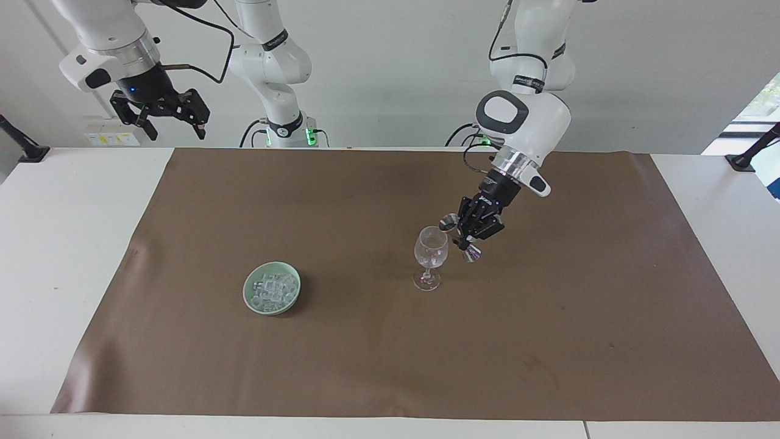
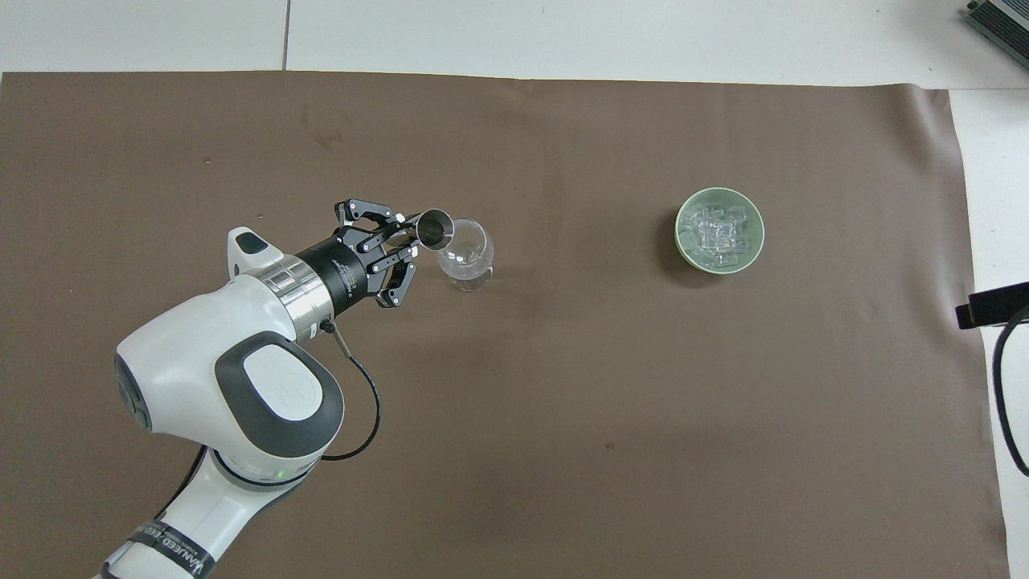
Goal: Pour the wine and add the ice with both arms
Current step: 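Tilt the jigger over the clear glass with the left gripper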
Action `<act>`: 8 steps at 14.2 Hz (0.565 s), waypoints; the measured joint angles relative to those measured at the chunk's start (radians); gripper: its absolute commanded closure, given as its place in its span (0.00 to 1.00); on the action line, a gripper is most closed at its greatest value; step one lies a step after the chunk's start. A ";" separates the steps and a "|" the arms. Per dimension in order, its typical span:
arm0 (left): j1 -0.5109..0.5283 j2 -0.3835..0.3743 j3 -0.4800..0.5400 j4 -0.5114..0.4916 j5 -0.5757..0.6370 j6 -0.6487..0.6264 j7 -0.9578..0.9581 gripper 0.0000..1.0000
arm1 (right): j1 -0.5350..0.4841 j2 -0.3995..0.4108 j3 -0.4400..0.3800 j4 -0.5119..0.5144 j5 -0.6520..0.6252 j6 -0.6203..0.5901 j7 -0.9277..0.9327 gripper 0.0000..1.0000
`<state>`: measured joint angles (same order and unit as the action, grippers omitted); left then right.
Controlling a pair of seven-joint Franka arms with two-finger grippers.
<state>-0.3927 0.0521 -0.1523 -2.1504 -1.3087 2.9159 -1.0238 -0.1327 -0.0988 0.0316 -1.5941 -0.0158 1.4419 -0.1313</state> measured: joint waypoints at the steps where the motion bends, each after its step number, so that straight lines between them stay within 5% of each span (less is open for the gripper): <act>1: -0.001 0.002 0.000 0.000 0.002 0.003 0.005 1.00 | 0.000 0.000 0.000 0.000 0.000 0.000 0.000 0.00; 8: -0.014 0.006 0.000 0.000 0.005 0.061 0.067 1.00 | 0.000 0.000 0.000 0.000 0.000 0.000 0.000 0.00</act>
<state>-0.4072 0.0582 -0.1523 -2.1503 -1.3035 2.9773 -0.9569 -0.1327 -0.0988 0.0316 -1.5941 -0.0158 1.4419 -0.1313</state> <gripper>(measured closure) 0.784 0.000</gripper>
